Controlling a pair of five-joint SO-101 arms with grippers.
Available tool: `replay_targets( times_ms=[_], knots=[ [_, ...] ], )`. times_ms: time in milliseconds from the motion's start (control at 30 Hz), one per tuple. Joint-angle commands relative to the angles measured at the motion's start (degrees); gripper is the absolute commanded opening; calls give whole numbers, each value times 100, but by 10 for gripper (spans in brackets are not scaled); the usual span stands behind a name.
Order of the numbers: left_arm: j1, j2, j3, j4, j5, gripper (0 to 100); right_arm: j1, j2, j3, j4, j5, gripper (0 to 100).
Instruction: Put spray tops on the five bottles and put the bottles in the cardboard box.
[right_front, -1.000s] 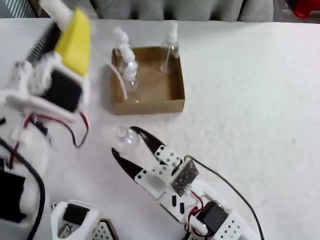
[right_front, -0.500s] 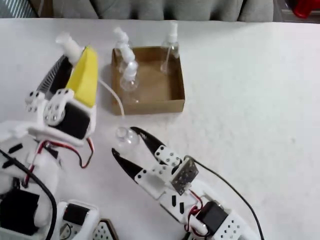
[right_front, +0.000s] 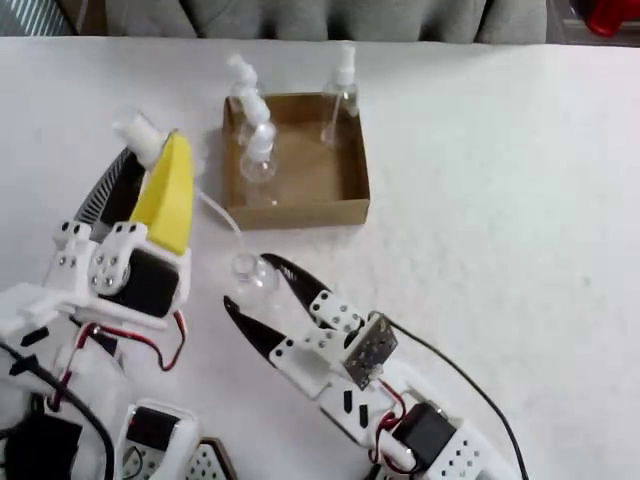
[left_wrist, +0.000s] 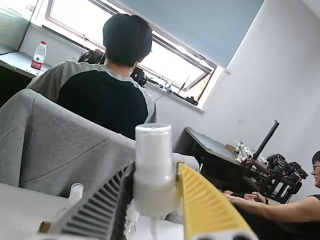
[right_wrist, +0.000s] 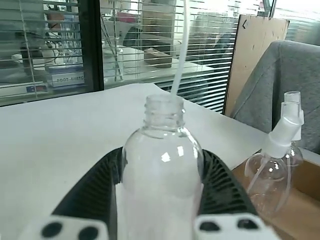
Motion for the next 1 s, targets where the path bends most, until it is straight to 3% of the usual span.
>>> replay_targets(
  times_ms=[0,367,667,833,967],
  knots=[
    [31,-295,-44,105,-62,20,154,-40,-62,-92,-53,15],
    [66,-338,686,88,-35,20,207,-40,-62,-92,-62,15],
    [1042,-338,1116,132,-79,20,215,-40,-62,-84,-62,15],
    [1103,-338,1424,132,-730,20,382,-40,-62,-84,-62,15],
    [1103,-338,1653,141,-765,20,479,-40,-62,-92,-62,15]
  ],
)
